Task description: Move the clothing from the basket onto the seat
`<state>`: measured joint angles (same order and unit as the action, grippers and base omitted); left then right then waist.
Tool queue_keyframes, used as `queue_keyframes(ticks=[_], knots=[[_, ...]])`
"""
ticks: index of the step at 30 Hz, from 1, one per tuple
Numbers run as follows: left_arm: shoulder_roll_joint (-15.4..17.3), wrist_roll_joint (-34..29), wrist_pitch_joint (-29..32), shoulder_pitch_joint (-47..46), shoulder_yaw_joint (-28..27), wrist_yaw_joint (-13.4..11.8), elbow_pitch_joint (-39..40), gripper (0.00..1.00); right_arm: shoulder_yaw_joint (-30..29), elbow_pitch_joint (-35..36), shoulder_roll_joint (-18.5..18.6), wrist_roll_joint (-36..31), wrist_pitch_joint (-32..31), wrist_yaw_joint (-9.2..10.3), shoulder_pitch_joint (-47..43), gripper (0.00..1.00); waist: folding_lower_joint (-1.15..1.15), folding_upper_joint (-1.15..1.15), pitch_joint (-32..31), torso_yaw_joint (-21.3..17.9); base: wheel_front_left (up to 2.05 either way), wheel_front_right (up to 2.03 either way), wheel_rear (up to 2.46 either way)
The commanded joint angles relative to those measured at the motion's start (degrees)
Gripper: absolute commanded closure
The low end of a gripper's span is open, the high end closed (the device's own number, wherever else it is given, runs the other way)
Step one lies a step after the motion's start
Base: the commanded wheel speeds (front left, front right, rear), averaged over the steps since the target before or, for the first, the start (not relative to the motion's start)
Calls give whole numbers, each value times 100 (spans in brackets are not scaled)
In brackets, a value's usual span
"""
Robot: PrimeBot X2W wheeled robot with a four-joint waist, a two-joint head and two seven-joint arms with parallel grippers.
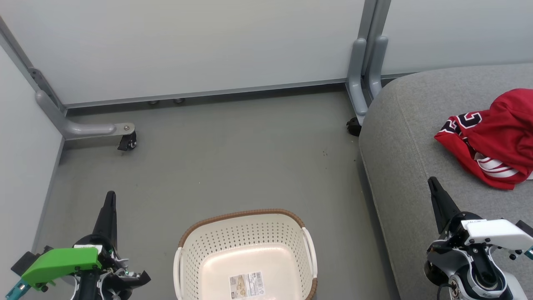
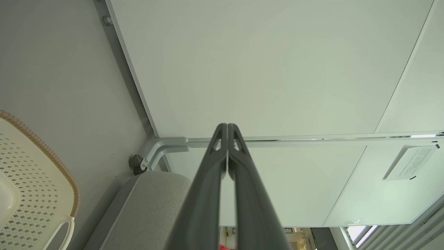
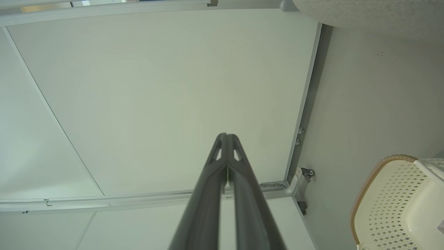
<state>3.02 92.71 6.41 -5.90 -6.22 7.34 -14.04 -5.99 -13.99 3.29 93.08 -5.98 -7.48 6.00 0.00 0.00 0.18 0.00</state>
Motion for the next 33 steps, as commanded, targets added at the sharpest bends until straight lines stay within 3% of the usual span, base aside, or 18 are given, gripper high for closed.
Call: queue_keyframes(ticks=[1, 33], knots=[[13, -20, 6, -69, -27, 35, -6, 100, -6, -12, 2, -34, -31, -2, 32, 100, 0, 0, 0, 0, 0, 0, 0], [4, -31, 19, -70, -35, 36, -7, 100, -31, -13, -11, -55, -45, -2, 35, 100, 0, 0, 0, 0, 0, 0, 0]])
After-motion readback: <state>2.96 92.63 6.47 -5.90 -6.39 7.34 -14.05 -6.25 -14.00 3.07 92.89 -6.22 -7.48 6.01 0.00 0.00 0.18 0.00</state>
